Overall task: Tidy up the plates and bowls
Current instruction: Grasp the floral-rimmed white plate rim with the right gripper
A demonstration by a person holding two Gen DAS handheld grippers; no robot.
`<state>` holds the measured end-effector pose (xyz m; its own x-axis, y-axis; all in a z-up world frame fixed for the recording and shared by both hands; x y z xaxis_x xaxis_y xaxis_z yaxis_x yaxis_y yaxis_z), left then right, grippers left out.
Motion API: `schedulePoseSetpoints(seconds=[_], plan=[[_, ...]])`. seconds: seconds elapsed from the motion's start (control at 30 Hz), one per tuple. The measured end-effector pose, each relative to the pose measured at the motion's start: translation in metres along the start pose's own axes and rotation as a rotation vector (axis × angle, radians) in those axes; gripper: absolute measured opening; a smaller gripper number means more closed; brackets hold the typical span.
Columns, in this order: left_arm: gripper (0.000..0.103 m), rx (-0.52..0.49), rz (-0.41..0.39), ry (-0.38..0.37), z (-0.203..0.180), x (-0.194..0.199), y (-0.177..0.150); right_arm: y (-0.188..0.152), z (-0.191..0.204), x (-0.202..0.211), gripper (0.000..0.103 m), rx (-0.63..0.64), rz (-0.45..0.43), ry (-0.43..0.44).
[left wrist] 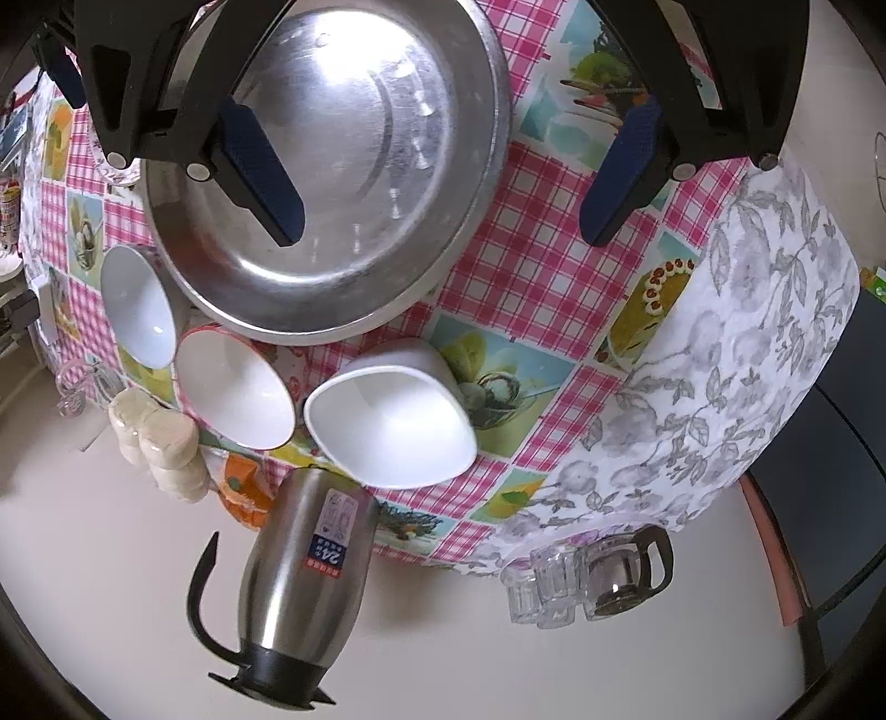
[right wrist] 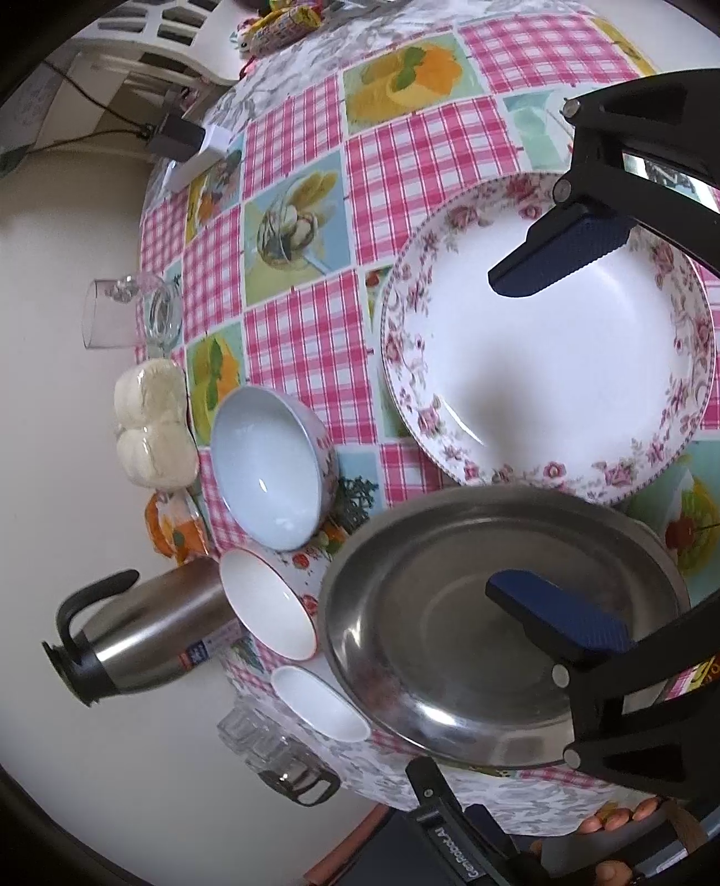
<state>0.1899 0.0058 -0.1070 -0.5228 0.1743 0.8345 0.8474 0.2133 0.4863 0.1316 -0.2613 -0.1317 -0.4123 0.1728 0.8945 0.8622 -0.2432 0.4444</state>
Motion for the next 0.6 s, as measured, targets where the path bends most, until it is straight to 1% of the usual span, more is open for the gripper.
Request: schedulePoseSetpoints(seconds=[0.13, 0.3, 0.5, 0.6], plan=[[0.100, -0.031, -0.009, -0.027, -0.016, 0.004, -0.001, 0.003, -0.019, 0.002, 0.101, -0.033, -0.002, -0.016], [0.100, -0.077, -0.006, -0.090, -0.047, 0.008, -0.008, 0.004, -0.060, 0.000, 0.101, -0.117, 0.008, -0.065], [0.100, -0.191, 0.020, -0.163, -0.100, 0.006, -0.026, 0.000, -0.104, -0.004, 0.101, -0.205, 0.032, -0.100], [0.100, -0.243, 0.031, -0.191, -0.124, 0.005, -0.035, -0.003, -0.119, -0.006, 0.101, -0.231, 0.041, -0.113]])
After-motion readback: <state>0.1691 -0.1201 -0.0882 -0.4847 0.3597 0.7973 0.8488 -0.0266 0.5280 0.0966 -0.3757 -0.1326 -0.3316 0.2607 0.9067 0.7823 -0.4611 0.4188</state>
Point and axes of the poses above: each gripper's, at about its wrist camera, not at the fingertips, and x roughly against the way its jaws point, z to its left, y to its top, the point moved 8 cm from there along -x, roughly the way its jaws point, and after that the axes turned 13 degrees about -y, right-handed, at the moved point
